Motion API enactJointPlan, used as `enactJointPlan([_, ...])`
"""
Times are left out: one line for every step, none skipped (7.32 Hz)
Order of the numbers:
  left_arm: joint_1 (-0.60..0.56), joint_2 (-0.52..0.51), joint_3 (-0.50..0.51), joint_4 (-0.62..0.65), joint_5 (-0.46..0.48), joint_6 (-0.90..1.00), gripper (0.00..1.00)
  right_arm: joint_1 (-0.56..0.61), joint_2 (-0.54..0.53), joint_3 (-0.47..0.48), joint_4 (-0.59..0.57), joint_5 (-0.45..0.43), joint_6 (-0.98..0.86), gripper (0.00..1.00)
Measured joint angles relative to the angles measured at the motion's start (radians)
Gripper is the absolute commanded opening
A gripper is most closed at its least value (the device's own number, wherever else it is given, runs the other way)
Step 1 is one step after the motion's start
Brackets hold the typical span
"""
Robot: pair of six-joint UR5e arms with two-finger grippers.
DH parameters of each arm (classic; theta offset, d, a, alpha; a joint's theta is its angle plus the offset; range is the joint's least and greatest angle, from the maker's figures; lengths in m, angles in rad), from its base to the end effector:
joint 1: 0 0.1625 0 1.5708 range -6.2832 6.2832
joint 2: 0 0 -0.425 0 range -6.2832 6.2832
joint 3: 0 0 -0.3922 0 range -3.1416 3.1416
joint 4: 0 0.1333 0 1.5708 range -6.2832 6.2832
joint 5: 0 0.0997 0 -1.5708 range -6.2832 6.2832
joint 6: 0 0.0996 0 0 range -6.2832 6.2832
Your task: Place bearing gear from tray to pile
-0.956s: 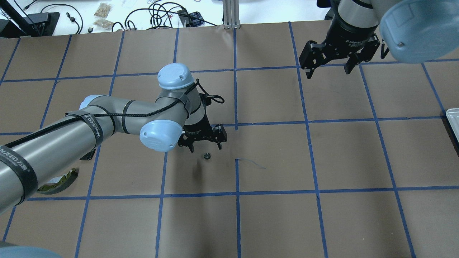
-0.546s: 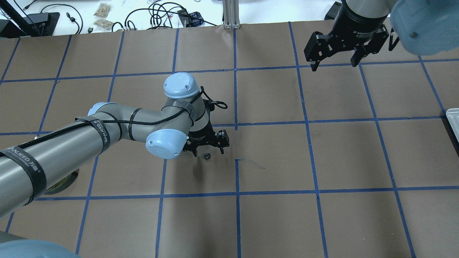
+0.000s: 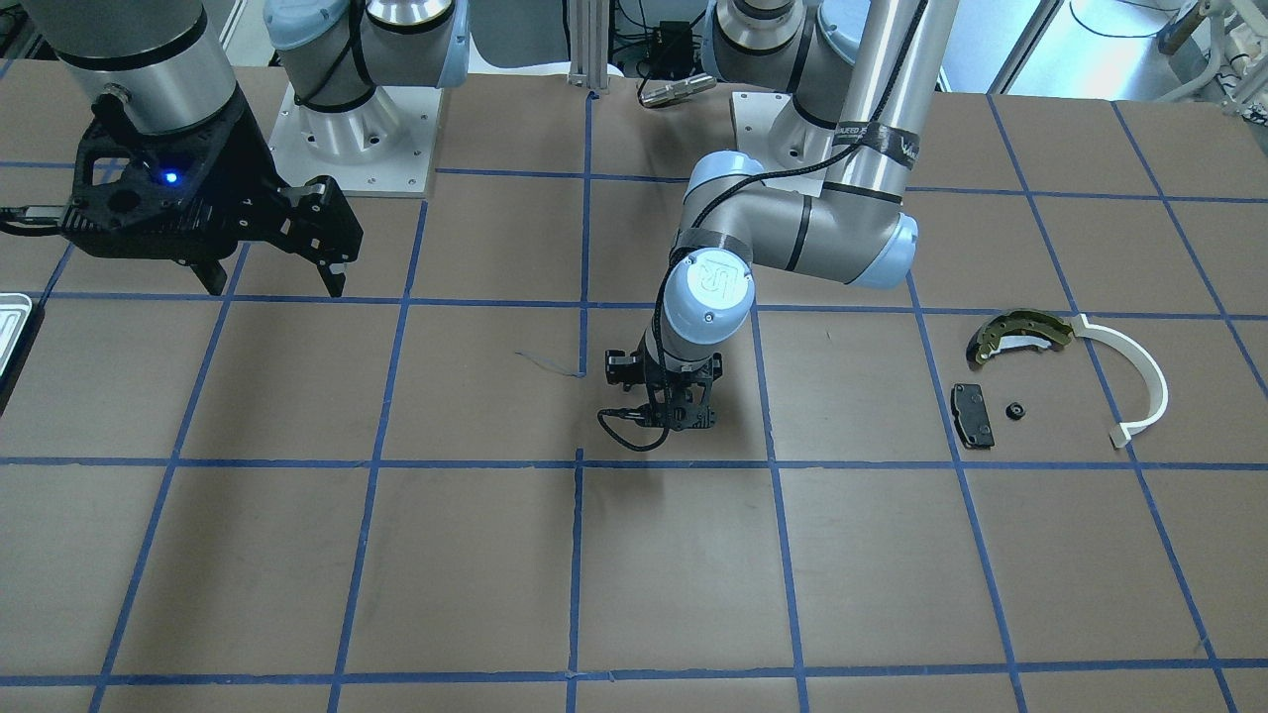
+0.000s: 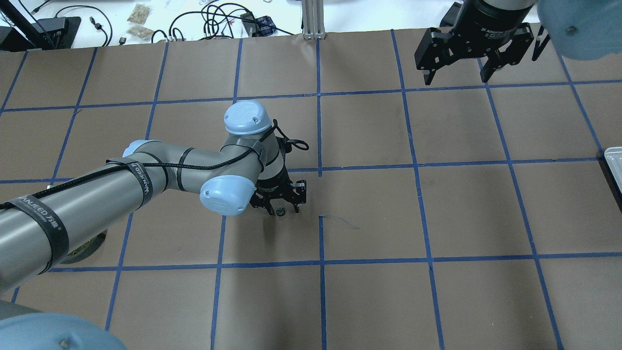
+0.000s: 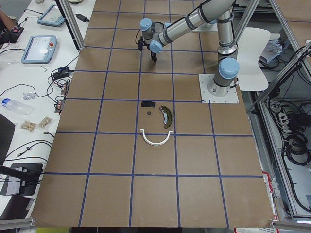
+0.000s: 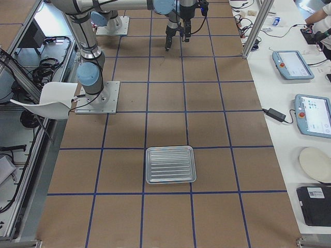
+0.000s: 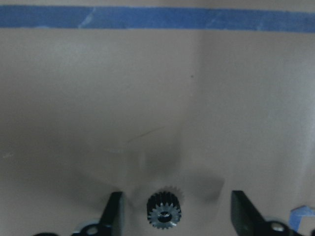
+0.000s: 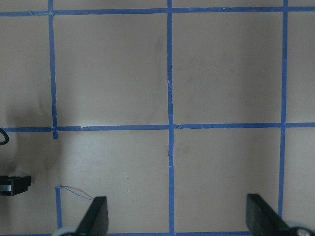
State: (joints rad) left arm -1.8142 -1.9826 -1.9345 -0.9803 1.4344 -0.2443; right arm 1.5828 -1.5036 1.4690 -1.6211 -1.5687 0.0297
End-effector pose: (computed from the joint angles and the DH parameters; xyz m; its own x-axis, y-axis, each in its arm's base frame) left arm -0.2703 -0.4790 0.1621 -0.9961 -0.0226 0.0852 -0.0042 0.9775 0.2108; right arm 0.1398 -0.5266 0.5093 -0.9998 0.0174 -0.0046 0.0177 0.9962 -0.0847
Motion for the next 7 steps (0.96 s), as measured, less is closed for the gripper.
enactJointPlan([0.002, 0.001, 0.000, 0.000, -0.001, 0.001, 0.00, 0.000, 0.002, -0.004, 0.006, 0.001, 0.020, 1.00])
enactJointPlan([0.005, 0.003, -0.001, -0.002, 0.000, 0.002, 0.00, 0.000, 0.002, -0.006, 0.022, 0.000, 0.041, 1.00])
enactJointPlan([0.009, 0.008, 0.002, -0.003, 0.002, 0.007, 0.00, 0.000, 0.002, -0.009, 0.044, -0.001, 0.060, 1.00])
enactJointPlan([0.023, 0.017, 0.013, -0.010, 0.006, 0.027, 0.00, 0.000, 0.003, -0.012, 0.056, -0.001, 0.068, 1.00])
enactJointPlan([0.053, 0.029, 0.031, -0.034, 0.009, 0.066, 0.00, 0.000, 0.002, -0.010, 0.061, -0.002, 0.071, 1.00])
enactJointPlan([0.092, 0.041, 0.064, -0.083, 0.020, 0.119, 0.00, 0.000, 0.000, -0.005, 0.062, -0.002, 0.071, 1.00])
enactJointPlan([0.142, 0.055, 0.119, -0.167, 0.057, 0.190, 0.00, 0.000, -0.002, -0.002, 0.060, -0.002, 0.071, 1.00])
